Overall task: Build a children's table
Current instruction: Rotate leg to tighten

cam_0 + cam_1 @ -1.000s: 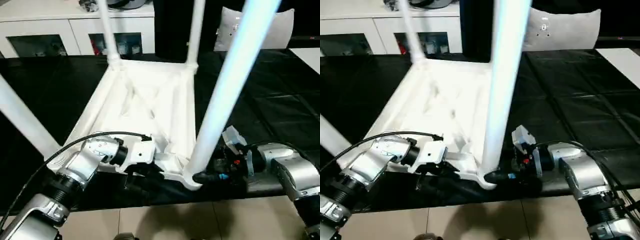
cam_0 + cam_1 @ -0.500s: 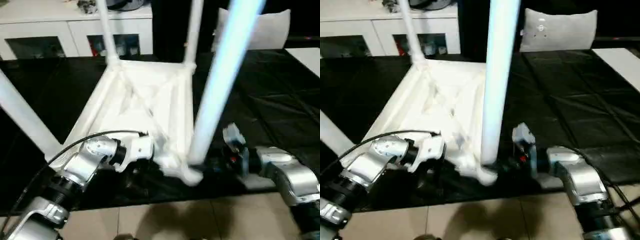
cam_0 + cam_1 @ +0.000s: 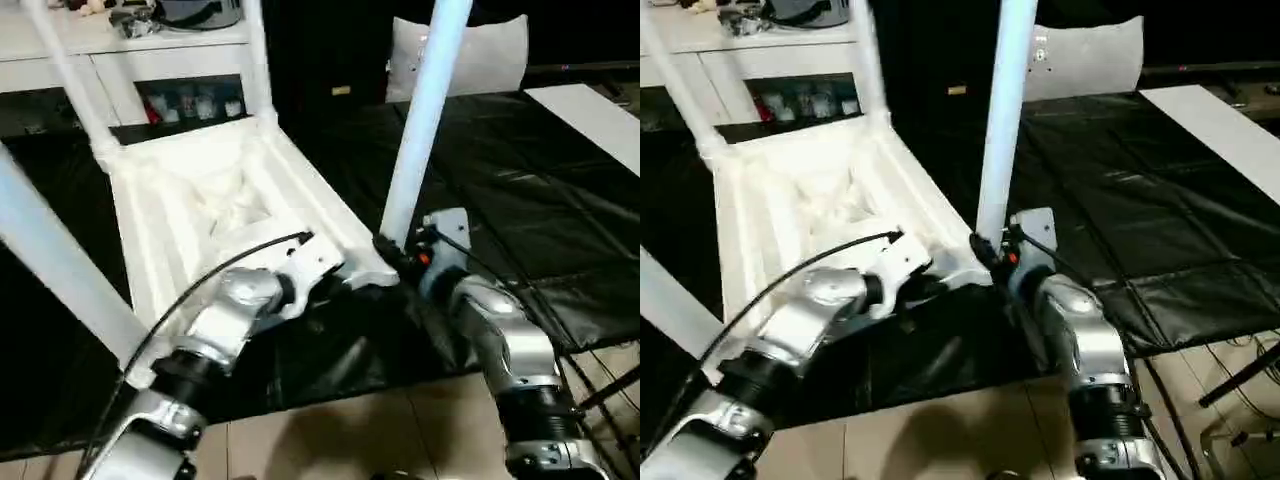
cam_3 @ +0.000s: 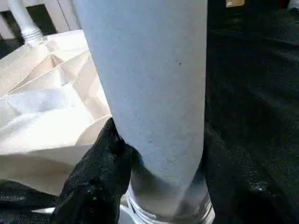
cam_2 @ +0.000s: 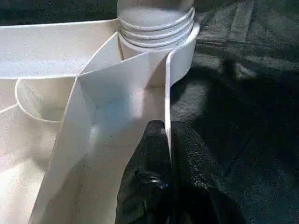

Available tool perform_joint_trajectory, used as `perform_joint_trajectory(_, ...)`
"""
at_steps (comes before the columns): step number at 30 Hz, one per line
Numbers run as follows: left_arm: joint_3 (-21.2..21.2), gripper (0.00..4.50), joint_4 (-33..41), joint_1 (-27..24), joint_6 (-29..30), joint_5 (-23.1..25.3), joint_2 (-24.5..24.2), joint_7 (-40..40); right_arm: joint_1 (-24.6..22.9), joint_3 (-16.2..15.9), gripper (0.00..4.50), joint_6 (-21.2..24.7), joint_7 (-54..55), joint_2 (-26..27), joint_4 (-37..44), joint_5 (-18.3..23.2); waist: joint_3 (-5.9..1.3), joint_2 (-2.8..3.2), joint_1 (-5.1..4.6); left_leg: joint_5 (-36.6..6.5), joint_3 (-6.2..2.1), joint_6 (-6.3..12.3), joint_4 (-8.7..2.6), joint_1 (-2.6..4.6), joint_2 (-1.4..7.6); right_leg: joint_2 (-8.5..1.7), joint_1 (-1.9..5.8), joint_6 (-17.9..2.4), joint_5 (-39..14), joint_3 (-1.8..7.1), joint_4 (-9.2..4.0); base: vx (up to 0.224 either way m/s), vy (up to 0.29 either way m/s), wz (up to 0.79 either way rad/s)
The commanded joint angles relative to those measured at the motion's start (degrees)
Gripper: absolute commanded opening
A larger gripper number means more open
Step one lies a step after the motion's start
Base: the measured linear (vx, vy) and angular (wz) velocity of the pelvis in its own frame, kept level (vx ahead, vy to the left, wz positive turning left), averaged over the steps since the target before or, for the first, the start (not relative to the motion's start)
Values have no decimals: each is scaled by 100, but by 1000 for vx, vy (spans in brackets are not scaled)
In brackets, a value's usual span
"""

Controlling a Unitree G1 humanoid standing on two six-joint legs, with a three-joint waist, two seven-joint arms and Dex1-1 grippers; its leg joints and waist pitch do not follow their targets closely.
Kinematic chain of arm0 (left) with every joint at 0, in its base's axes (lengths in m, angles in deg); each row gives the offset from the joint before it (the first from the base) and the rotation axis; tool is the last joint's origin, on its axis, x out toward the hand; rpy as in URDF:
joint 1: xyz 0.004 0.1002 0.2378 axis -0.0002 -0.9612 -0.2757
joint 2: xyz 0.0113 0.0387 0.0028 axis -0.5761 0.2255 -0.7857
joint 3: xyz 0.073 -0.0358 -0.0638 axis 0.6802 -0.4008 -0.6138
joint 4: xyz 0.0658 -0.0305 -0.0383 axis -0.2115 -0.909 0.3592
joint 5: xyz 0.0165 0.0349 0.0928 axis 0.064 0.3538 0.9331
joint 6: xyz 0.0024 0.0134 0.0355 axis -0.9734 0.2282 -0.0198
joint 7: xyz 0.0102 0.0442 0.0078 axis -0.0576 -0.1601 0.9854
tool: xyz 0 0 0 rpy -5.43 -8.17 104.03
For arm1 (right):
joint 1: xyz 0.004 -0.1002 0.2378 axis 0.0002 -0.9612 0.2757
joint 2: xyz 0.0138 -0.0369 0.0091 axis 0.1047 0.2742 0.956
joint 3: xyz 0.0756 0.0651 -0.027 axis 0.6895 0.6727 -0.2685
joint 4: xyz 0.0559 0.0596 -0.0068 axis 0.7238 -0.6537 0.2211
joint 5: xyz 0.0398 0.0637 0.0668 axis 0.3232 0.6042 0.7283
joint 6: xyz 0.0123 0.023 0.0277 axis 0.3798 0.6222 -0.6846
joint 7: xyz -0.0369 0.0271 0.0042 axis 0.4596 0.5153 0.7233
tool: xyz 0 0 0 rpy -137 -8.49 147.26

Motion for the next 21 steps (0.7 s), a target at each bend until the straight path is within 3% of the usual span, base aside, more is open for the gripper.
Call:
perform_joint_trajectory(1,176,0,162,-39,-154,-192,194,-107,-100,-80,270,176,42,107,-271,31,-317,-72,52,-1132,-36,344,-384,-58,128,-291,297,-550,-2410,232,-491,0,0,0)
perform_joint_trajectory(7,243,0,164,-95,-478,-41,-126,-393,-213,-63,330,6,-648,-280,-101,199,-337,-51,110,-800,-21,450,-362,-78,149,-290,342,-854,-1595,251,-389,0,0,0)
perform_joint_trajectory(10,268,0,147,-99,-644,-45,-230,-537,-220,-134,354,-47,-967,-539,-111,174,-331,-57,115,-824,-18,495,-356,-77,146,-295,361,-882,-1646,247,-398,0,0,0)
perform_joint_trajectory(14,319,0,248,-167,-1114,-251,-622,-1266,-232,-262,386,-54,-2493,-1537,88,393,-324,-75,158,-884,-14,597,-340,-75,146,-301,376,-866,-1774,246,-405,0,0,0)
perform_joint_trajectory(20,568,0,272,-174,-1425,-175,-987,-1848,-232,-607,436,-42,-3705,-2292,236,450,-316,-74,252,-890,-4,616,-336,-46,185,-300,331,-921,-1861,241,-392,0,0,0)
perform_joint_trajectory(21,613,0,307,-180,-1505,-209,-1082,-2091,-182,-695,436,-87,-4021,-2472,190,465,-317,-115,261,-884,2,622,-336,-46,195,-302,336,-938,-1846,245,-389,0,0,0)
